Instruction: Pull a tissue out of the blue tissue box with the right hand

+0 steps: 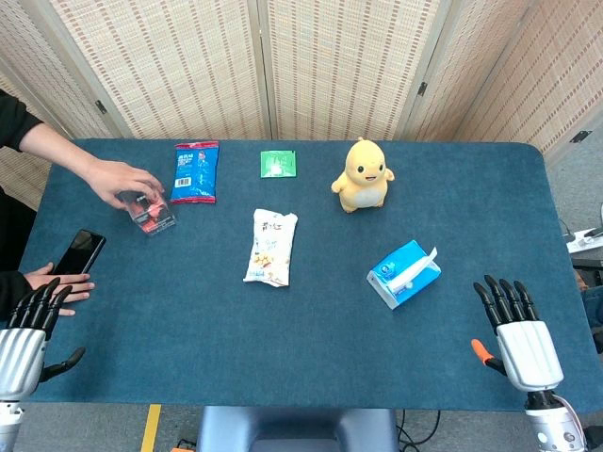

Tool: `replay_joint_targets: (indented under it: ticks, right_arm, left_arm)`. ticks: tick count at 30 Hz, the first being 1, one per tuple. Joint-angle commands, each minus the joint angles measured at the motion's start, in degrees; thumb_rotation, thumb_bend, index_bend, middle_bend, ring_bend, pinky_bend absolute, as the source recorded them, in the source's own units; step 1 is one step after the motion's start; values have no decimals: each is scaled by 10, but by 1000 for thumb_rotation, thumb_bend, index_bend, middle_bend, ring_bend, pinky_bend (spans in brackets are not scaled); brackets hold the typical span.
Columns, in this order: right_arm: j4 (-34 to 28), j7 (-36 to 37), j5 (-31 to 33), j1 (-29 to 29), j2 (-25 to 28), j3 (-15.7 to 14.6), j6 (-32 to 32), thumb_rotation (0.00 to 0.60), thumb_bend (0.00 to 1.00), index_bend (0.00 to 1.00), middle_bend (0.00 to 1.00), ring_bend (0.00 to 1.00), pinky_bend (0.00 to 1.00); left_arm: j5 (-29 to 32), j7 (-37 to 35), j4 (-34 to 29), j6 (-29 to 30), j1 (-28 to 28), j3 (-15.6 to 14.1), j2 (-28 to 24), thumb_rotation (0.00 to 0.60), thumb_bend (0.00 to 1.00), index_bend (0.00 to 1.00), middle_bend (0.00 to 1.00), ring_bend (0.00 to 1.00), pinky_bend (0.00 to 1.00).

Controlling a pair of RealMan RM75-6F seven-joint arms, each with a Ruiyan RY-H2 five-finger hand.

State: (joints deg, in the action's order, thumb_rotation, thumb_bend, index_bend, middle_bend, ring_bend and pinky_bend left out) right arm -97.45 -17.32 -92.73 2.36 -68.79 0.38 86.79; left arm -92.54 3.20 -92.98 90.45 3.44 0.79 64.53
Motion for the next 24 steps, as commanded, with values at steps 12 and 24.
replay_joint_targets:
  ticks: [12,24]
  right_arm:
    - [-4,36,19,30,14,10,-50,600,169,0,0,0,0]
    - [-30,13,108,152,42,66,-225,600,159,0,42,0,0]
  left_arm:
    - [3,-1,-1,-5,2,1,0,600,247,0,0,0,135]
    - [6,-4,0,-4,2,2,-1,600,246,0,0,0,135]
